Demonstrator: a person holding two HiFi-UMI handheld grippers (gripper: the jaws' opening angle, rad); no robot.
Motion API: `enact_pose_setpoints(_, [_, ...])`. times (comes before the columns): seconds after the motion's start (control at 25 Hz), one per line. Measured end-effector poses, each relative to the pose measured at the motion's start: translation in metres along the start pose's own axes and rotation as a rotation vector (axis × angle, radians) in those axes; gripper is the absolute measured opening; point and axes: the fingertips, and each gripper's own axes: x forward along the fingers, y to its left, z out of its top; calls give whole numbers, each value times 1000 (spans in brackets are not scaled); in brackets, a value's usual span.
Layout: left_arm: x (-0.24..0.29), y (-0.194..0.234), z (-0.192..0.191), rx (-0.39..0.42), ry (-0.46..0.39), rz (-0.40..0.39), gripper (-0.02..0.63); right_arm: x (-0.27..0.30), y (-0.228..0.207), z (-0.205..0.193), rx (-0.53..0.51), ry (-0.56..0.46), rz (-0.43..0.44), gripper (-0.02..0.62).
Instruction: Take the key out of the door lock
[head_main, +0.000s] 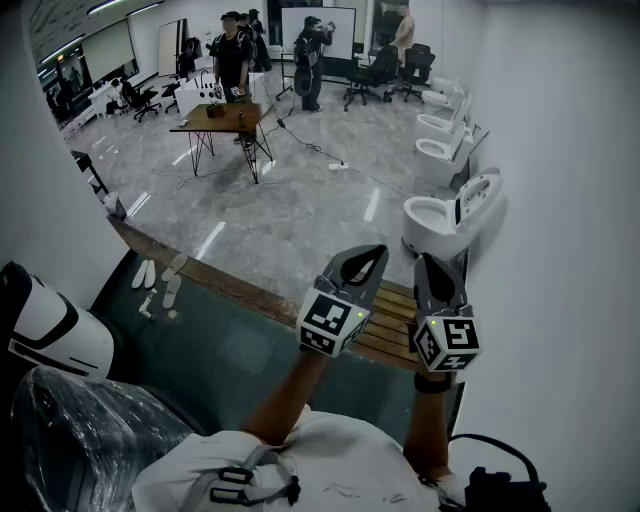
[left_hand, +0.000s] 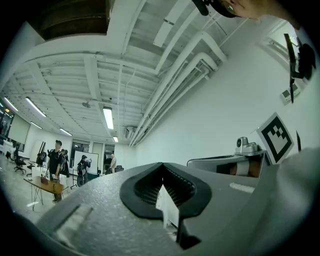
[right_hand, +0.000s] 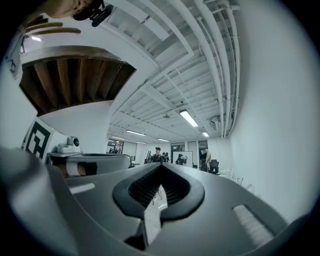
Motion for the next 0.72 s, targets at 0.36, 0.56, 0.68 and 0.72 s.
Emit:
enact_pose_setpoints(0.36, [-23, 8, -16, -25, 71, 9, 2, -5, 24, -13, 11, 42, 2, 2])
enact_pose_setpoints(0.56, [-32, 6, -28, -45, 97, -45, 2, -9, 36, -24, 20, 67, -37, 2])
enact_pose_setpoints(0.68, [-36, 4, -33, -52, 106, -98, 2, -15, 38, -33, 36, 82, -93, 2])
enact_pose_setpoints(0.72, [-36, 3, -37, -54, 110, -120, 2, -17, 38, -37, 41, 88, -117, 2])
